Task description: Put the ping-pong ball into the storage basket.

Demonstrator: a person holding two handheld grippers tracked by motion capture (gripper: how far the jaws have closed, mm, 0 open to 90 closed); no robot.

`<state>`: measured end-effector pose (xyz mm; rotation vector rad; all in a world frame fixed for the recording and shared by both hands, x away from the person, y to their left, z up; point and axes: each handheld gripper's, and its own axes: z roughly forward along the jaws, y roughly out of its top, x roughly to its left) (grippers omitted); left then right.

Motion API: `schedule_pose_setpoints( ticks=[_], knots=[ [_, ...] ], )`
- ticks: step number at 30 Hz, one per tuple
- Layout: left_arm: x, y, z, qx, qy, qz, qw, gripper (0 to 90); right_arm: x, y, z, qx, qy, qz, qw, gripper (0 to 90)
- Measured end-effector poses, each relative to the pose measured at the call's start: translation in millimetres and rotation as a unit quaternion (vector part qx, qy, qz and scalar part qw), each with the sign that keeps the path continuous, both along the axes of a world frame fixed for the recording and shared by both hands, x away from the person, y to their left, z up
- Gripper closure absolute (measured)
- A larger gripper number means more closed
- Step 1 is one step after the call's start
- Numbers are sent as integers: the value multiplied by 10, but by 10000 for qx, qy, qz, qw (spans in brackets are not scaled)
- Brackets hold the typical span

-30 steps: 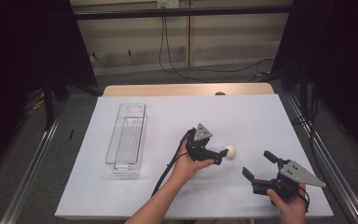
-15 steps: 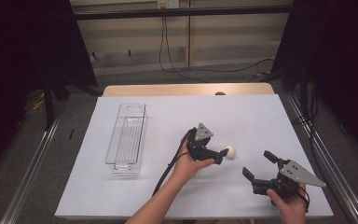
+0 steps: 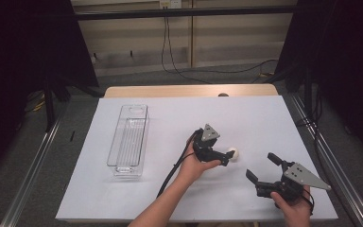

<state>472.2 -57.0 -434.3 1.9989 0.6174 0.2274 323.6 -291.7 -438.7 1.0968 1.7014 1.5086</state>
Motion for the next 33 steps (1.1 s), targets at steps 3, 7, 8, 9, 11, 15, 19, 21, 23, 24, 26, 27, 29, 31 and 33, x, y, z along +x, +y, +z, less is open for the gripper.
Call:
schedule_pose_setpoints(
  ticks=[3, 7, 8, 9, 11, 15, 19, 21, 23, 24, 26, 27, 29, 31, 33],
  knots=[
    [-4, -19, 5, -15, 1, 13, 10000, 31, 0, 0, 0, -12, 4, 23, 10000, 12],
    [-2, -46, -15, -18, 53, -88, 9999, 30, 3, -3, -2, -12, -12, 3, 10000, 12],
    [0, -52, -21, 14, 54, -50, 10000, 30, 1, -7, -2, -30, -5, 27, 10000, 12],
    [5, -62, -36, -7, 79, -81, 9999, 31, 2, -9, -3, -32, -6, 22, 10000, 12],
    [6, -73, -36, 64, 75, -66, 9999, 31, 2, -11, -4, -29, 6, 27, 10000, 12],
    [5, -93, -39, 95, 50, -116, 9999, 32, 0, -8, -2, -29, -2, 27, 10000, 13],
    [18, -101, -51, 18, 69, -156, 9999, 32, -1, -10, -3, -29, 0, 20, 10000, 13],
    [23, -102, -55, 36, 68, -120, 9999, 32, -1, -8, -1, -27, 2, 30, 10000, 13],
    [28, -108, -59, 42, 67, -82, 9999, 28, 3, -7, -2, -40, -16, 36, 10000, 13],
    [29, -110, -60, 20, 83, -84, 9999, 25, 3, -2, -1, -12, -7, 6, 10000, 13],
    [34, -116, -64, -39, 85, -94, 9999, 25, 3, -3, -2, -23, -6, 26, 10000, 13],
    [33, -120, -63, -27, 67, -80, 9999, 25, 2, -6, -3, -27, -4, 28, 10000, 13],
    [42, -118, -68, -33, 109, -118, 9999, 25, 1, -10, -2, -33, -6, 27, 10000, 13],
    [42, -121, -63, 49, 122, -97, 9999, 25, 0, -10, -2, -19, -5, 18, 10000, 13],
    [43, -128, -65, 61, 139, -127, 9998, 26, 0, -9, -2, -15, 0, 17, 10000, 13]
  ],
)
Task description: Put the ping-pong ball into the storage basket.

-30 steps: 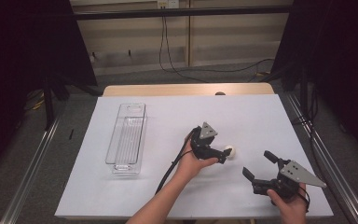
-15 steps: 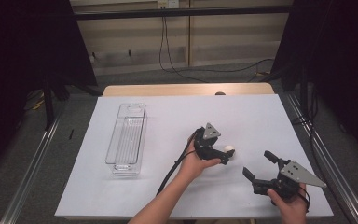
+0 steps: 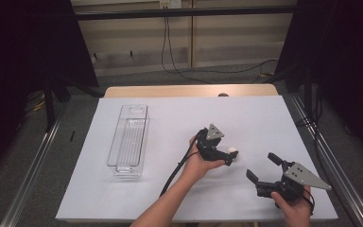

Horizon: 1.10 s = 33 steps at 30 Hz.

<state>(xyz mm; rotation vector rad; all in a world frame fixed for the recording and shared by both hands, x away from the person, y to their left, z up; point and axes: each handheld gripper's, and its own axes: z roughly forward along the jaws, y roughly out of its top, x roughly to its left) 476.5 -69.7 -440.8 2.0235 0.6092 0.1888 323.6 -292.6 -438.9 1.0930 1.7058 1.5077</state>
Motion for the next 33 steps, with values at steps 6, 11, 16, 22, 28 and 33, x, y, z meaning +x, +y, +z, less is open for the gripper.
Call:
schedule_pose_setpoints(
  ticks=[6, 11, 16, 22, 28, 33],
  knots=[
    [0, -35, 14, 87, 0, -96, 9999, 31, -2, 1, 1, -12, -2, 18, 10000, 13],
    [4, -76, 6, 69, 30, -166, 9998, 41, -2, -1, 3, -2, -5, 2, 10000, 13],
    [13, -98, -3, 180, 34, -239, 9995, 68, -1, 2, 5, 27, -11, -29, 10000, 13],
    [25, -142, -34, 175, 177, -330, 9991, 100, -8, -6, 8, -12, -16, 28, 10000, 13],
    [43, -188, -72, 164, 213, -425, 9987, 145, -5, -3, 4, -7, -13, 12, 10000, 13],
    [58, -226, -104, 268, 238, -550, 9978, 196, -5, -8, 8, -4, -24, 2, 10000, 13]
  ],
)
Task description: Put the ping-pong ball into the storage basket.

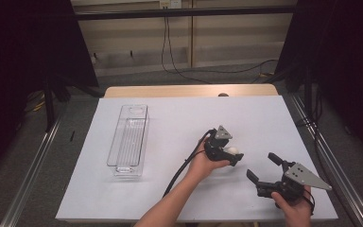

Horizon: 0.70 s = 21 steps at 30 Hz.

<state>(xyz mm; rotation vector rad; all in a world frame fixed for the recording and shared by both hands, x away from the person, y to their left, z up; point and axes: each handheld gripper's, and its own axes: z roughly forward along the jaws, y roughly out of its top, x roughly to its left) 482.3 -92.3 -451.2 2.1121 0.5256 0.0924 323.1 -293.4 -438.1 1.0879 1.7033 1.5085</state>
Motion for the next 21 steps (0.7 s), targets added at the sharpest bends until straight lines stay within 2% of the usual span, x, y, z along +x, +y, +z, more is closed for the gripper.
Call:
schedule_pose_setpoints(
  ticks=[2, 3, 5, 8, 12, 13, 14, 21],
  knots=[
    [7, -17, -19, 4, 57, -44, 10000, 214, -2, -1, 1, 2, 11, 0, 10000, 13],
    [6, -15, -15, 135, 76, -76, 9999, 221, -3, -2, 1, 2, 12, 1, 10000, 13],
    [7, -30, -36, 152, 35, -107, 9998, 254, -2, -6, 0, 4, 3, 16, 10000, 13],
    [9, -44, -62, 117, 74, -125, 9998, 286, -3, -8, 1, 10, 11, 12, 10000, 13],
    [11, -52, -56, 353, 15, -182, 9992, 318, -5, -10, 1, 10, 5, 2, 10000, 14],
    [12, -58, -65, 256, 22, -191, 9995, 345, -5, -11, 1, 12, 6, 6, 10000, 14],
    [16, -56, -64, 251, 25, -235, 9994, 380, -3, -12, -1, 16, 10, 7, 10000, 14],
    [16, -54, -66, 405, 65, -288, 9987, 506, -2, -7, -1, 24, 14, 10, 10000, 14]
  ],
)
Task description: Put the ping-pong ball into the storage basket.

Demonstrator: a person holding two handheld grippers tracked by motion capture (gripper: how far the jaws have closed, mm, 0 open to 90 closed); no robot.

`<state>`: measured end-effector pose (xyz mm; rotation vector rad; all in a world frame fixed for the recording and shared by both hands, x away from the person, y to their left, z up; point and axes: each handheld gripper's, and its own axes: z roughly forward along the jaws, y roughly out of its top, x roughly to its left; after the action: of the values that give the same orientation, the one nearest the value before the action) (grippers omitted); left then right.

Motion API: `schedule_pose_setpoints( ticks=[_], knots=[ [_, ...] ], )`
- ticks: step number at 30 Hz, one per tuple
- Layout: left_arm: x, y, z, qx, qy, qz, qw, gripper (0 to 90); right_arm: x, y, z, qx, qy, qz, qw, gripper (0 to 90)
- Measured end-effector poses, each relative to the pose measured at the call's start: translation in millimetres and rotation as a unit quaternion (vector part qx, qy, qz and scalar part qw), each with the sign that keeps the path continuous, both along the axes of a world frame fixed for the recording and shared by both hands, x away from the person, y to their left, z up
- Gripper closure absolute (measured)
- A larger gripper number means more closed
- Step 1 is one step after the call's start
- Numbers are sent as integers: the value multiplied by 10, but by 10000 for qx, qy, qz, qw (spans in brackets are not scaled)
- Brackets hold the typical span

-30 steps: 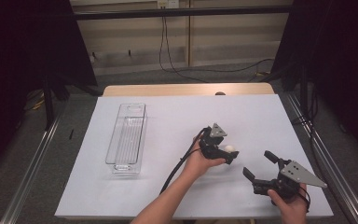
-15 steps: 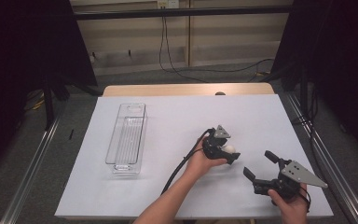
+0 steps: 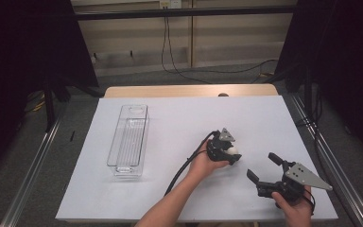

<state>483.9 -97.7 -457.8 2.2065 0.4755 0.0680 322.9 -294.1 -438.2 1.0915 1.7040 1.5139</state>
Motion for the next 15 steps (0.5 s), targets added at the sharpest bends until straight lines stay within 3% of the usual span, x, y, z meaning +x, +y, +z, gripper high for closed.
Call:
schedule_pose_setpoints(
  ticks=[10, 11, 15],
  knots=[
    [-19, 38, 64, -164, 67, -75, 9998, 510, 6, 5, -6, -5, 0, 25, 10000, 15],
    [-23, 50, 88, -54, 99, -53, 9999, 510, 7, 4, -6, -12, -1, 23, 10000, 15],
    [-22, 83, 123, -53, 177, -97, 9998, 510, 3, 4, -5, -26, 4, 36, 10000, 15]
  ],
)
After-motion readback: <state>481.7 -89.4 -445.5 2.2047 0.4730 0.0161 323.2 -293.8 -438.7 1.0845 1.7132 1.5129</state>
